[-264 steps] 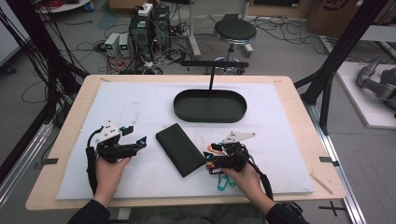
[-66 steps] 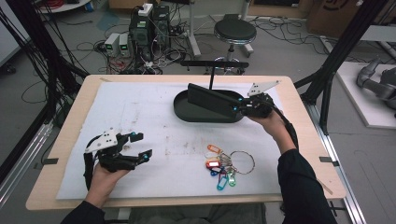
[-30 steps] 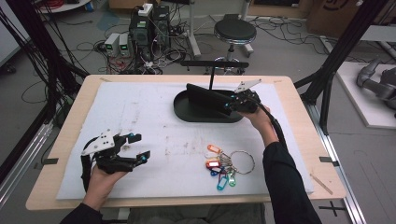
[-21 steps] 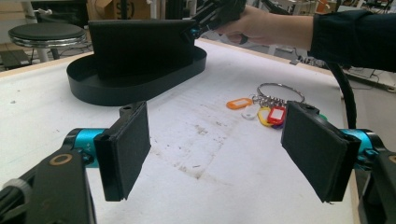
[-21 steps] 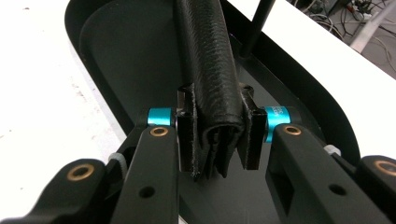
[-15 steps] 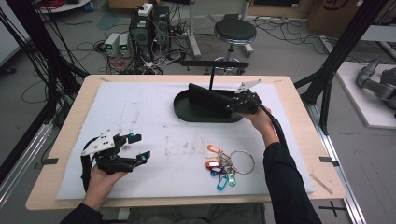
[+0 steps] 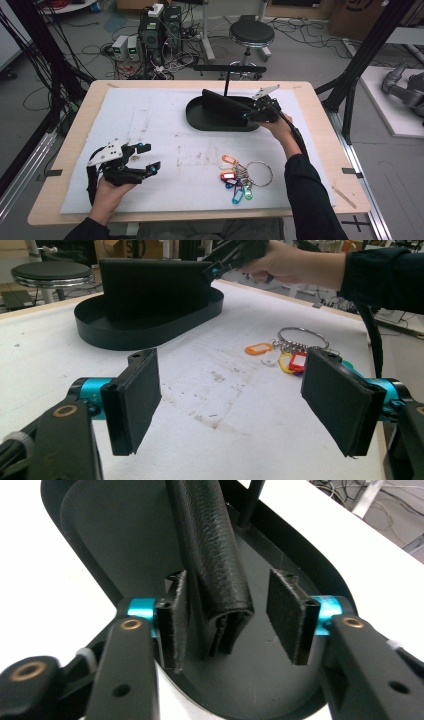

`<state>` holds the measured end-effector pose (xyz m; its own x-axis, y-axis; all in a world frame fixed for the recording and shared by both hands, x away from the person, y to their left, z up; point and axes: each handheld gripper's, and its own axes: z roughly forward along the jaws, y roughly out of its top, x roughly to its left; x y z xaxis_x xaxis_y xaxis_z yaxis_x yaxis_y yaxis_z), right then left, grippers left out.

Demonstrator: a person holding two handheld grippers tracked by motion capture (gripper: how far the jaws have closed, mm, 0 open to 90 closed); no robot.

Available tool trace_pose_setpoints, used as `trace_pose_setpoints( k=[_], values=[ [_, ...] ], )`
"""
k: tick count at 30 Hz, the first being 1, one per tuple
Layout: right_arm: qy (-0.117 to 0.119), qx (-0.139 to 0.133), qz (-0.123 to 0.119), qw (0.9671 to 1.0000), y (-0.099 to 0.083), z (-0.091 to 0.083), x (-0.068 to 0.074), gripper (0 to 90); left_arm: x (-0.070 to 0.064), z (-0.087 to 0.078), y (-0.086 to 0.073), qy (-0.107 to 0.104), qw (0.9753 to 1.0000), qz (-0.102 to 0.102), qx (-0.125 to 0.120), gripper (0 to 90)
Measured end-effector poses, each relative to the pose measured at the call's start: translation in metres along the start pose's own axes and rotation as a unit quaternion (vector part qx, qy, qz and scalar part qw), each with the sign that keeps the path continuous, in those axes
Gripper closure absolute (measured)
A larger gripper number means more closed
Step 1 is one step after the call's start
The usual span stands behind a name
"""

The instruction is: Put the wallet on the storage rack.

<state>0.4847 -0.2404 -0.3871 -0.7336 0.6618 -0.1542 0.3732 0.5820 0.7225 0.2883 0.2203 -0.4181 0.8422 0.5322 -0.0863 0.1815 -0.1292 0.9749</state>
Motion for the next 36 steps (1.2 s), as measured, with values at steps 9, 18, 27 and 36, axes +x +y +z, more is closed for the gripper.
trace_pose_setpoints(
  k=[9, 18, 27, 36],
  values=[
    [0.007, -0.036, 0.022, 0.9991, -0.002, -0.036, -0.005, 41.4, 0.002, 0.002, 0.000, 0.001, 1.0000, -0.001, 0.001, 23.8],
    [0.022, -0.124, 0.027, 0.9916, -0.010, -0.088, 0.006, 40.4, 0.004, 0.003, 0.001, 0.005, 1.0000, -0.002, 0.000, 23.8],
    [0.023, -0.175, 0.045, 0.9833, -0.049, -0.127, 0.024, 37.0, 0.004, 0.004, 0.003, 0.011, 0.9999, 0.000, -0.002, 23.8],
    [-0.009, -0.194, 0.063, 0.9790, -0.097, -0.140, 0.044, 33.9, 0.006, 0.011, 0.006, 0.035, 0.9994, 0.003, 0.000, 23.8]
  ],
)
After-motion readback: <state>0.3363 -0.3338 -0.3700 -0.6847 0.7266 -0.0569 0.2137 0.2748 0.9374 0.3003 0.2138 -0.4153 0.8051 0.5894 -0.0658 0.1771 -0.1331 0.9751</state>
